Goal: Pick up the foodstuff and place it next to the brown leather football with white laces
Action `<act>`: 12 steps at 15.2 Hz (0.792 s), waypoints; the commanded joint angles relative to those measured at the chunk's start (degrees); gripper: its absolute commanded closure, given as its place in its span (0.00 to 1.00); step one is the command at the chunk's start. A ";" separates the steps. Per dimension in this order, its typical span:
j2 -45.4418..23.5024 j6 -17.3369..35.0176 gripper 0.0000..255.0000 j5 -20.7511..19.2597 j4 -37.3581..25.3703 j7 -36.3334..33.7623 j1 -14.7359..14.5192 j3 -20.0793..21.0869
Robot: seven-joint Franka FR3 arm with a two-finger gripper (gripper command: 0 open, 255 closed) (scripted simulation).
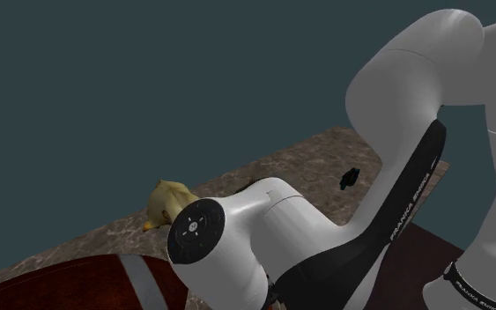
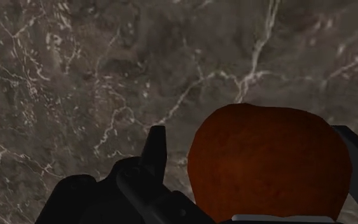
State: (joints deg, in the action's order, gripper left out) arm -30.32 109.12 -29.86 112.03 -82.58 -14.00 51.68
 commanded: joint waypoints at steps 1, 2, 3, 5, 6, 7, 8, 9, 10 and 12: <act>0.00 0.01 0.00 0.00 0.04 0.00 0.01 0.00; -0.23 -0.08 0.00 -0.11 -0.24 -0.03 -0.15 -0.12; 0.33 -1.66 0.00 0.68 -1.52 0.46 -0.21 0.42; 1.24 -4.92 0.00 2.06 -4.34 1.32 -0.50 1.32; 1.52 -6.24 0.00 2.52 -5.55 1.63 -0.68 1.61; 1.52 -6.24 0.00 2.53 -5.55 1.63 -0.68 1.60; 1.52 -6.24 0.00 2.53 -5.55 1.63 -0.68 1.61; 1.52 -6.24 0.00 2.53 -5.55 1.63 -0.68 1.61; 1.52 -6.24 0.00 2.53 -5.55 1.63 -0.68 1.60; 1.52 -6.24 0.00 2.52 -5.55 1.63 -0.68 1.60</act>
State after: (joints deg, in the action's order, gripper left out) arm -28.81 102.89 -27.34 106.49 -80.95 -14.68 53.28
